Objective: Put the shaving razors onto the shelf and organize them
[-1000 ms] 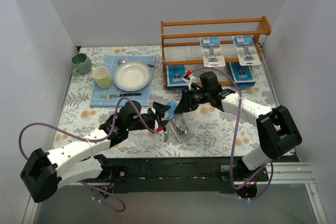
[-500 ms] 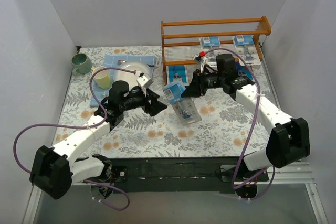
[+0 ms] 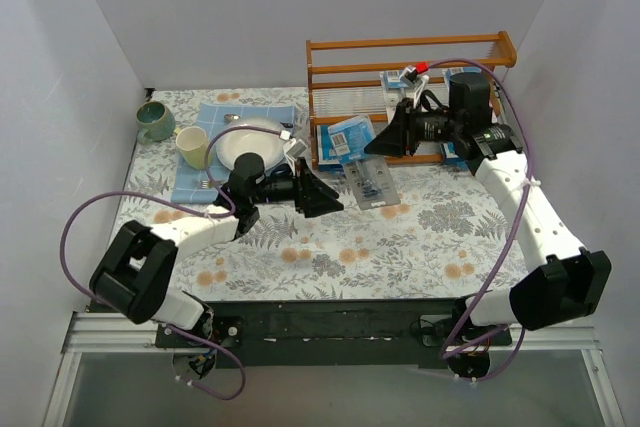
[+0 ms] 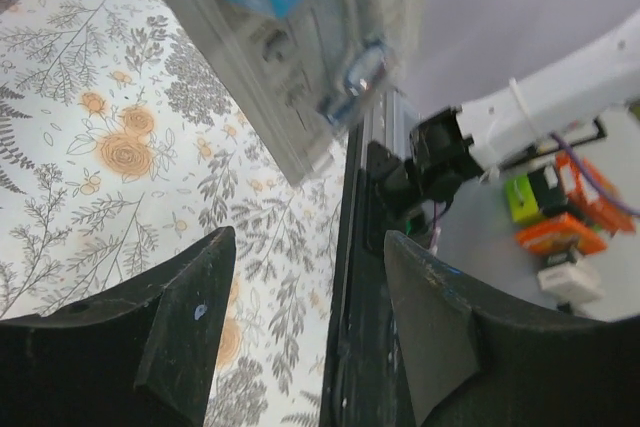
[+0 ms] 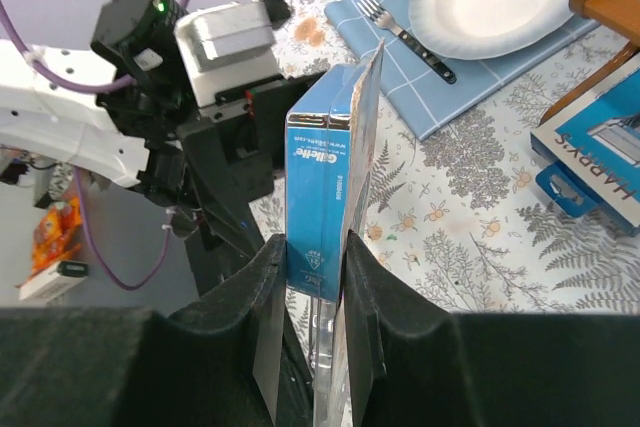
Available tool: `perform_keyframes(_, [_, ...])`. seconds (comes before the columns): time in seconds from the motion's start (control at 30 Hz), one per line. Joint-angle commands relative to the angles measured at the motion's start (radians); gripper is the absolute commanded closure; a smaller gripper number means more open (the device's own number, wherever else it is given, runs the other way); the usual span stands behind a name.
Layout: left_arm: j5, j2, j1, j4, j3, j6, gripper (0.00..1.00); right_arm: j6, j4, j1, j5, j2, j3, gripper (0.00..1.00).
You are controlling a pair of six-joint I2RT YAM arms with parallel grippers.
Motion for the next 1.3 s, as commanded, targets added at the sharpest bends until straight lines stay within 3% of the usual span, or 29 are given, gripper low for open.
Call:
perform_keyframes(0.0, [-0.163, 0.073, -0.047, 0.223, 0.024, -0.234, 0.41, 0.095, 0.108, -0.022, -0.078, 0.04, 0.014, 0.99])
perform_keyframes(0.4, [-0.287, 0.124, -0.168, 0.22, 0.034, -0.319, 0.45, 0.175, 0.205, -0.031, -0.087, 0.016, -0.065, 0.99])
perform_keyframes(0.6, [-0.342, 0.166, -0.17, 0.179, 0.054, -0.337, 0.5, 0.189, 0.204, -0.034, -0.087, 0.037, -0.033, 0.99])
perform_keyframes(0.9, [-0.349, 0.103, -0.154, 0.133, -0.04, -0.342, 0.49, 0.12, 0.127, -0.092, -0.092, 0.04, 0.015, 0.99])
perform_keyframes(1.27, [-0.307, 0.256, -0.165, 0.259, 0.113, -0.417, 0.47, 0.106, 0.098, -0.092, -0.073, 0.043, 0.035, 0.99])
